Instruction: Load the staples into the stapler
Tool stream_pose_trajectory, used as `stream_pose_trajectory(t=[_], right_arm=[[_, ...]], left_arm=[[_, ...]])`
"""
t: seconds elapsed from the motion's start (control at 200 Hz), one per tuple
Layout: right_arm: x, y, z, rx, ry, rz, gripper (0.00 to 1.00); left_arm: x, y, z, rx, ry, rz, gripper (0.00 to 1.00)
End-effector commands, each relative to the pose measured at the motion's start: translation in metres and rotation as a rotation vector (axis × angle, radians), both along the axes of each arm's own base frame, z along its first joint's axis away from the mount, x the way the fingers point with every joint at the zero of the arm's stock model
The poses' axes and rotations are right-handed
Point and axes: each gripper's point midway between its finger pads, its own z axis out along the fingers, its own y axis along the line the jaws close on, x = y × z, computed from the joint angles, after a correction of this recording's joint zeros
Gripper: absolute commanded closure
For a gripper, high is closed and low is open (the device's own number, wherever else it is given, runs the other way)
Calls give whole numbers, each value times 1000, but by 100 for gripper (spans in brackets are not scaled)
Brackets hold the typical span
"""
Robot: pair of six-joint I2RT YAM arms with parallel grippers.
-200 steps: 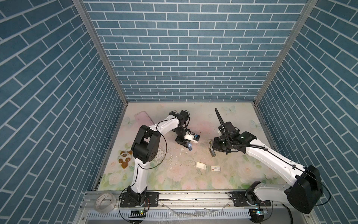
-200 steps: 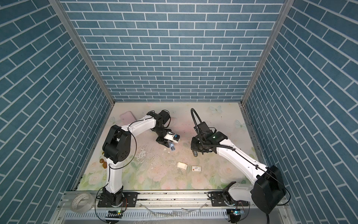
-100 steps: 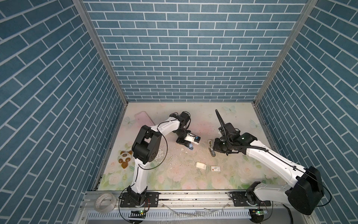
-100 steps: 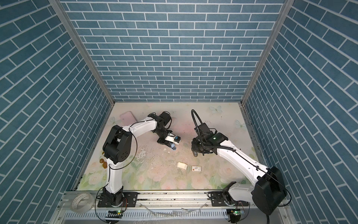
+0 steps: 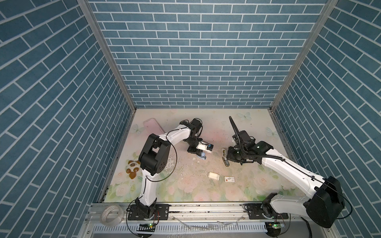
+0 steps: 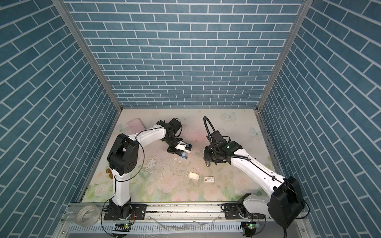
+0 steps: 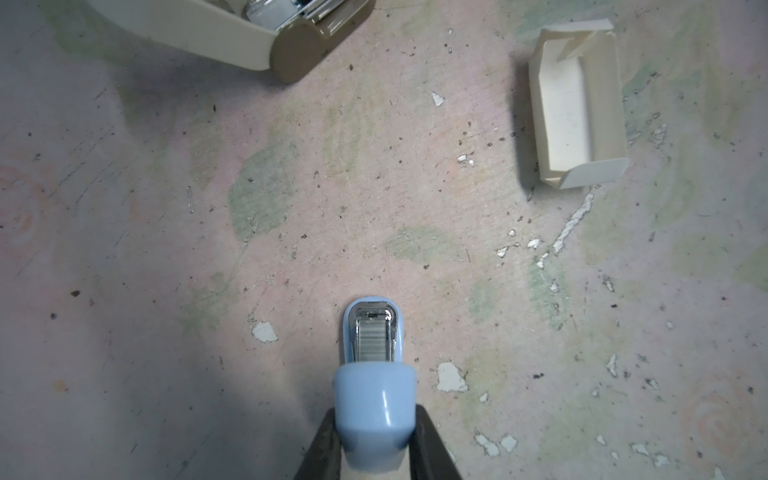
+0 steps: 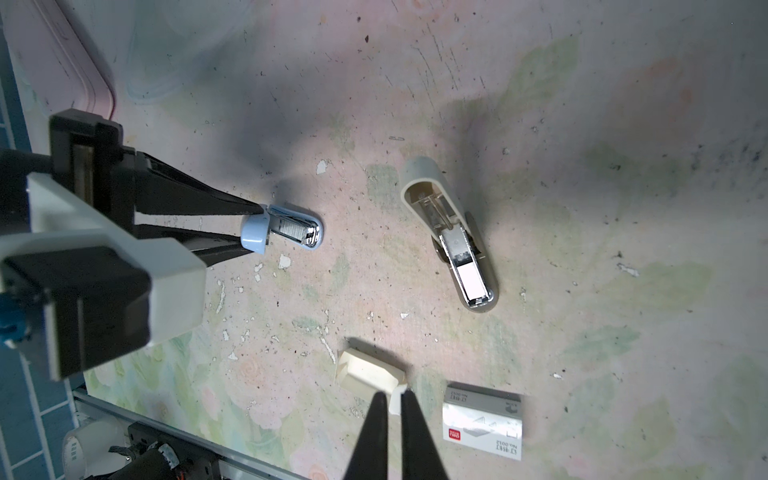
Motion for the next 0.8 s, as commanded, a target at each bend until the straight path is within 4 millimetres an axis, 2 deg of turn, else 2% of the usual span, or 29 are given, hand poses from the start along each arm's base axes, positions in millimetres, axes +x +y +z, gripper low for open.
stream_pose_trajectory(t=[0.0,0.175,0.44,0.795], right_arm=[[0,-3,-9,-11,18,-29,90],[2,-2,-8,-13,18,-27,90],[2,-12,-2,-49,-2,-50,90],[0,-15,-1,-39,-21,-50,91]], left_arm=[[-8,0,-2,17,22,8,75],[-11,2,-14,65,49,16,81],[-19,0,-35,174,75,17,87],[-24,3,-51,282,63,11,98]])
